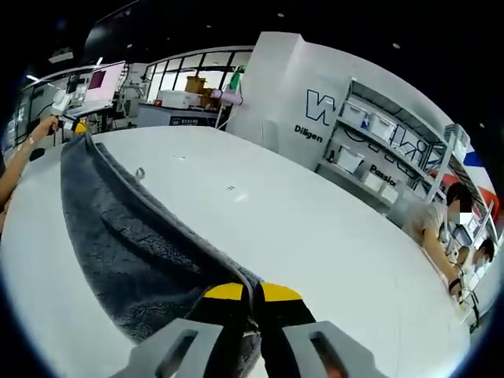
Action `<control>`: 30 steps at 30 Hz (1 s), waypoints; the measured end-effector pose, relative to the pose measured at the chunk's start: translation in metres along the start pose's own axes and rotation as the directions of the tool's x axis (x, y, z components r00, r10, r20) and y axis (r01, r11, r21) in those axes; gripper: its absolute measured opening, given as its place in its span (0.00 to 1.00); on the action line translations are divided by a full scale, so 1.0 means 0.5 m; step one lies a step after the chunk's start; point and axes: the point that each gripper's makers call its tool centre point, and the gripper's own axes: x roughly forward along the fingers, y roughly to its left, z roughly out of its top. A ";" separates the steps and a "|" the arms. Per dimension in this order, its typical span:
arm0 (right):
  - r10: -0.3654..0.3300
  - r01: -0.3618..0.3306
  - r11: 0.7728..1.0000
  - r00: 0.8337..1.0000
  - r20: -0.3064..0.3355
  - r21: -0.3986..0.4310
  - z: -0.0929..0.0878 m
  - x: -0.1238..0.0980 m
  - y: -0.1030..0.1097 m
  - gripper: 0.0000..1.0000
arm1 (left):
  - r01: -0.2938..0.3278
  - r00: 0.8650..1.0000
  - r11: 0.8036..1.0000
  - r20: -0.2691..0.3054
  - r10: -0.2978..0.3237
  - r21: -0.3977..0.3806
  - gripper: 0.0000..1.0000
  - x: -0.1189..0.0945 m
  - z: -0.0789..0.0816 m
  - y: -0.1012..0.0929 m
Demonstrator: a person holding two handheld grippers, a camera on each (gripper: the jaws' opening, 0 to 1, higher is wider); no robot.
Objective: Fold the towel on the table until its edges align and the towel forms a compact rectangular stack.
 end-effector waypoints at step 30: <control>-0.068 0.062 0.996 0.994 -0.087 -0.063 -0.045 0.097 -0.009 0.04 | -0.005 0.997 0.997 -0.072 0.011 0.076 0.08 0.081 -0.047 -0.002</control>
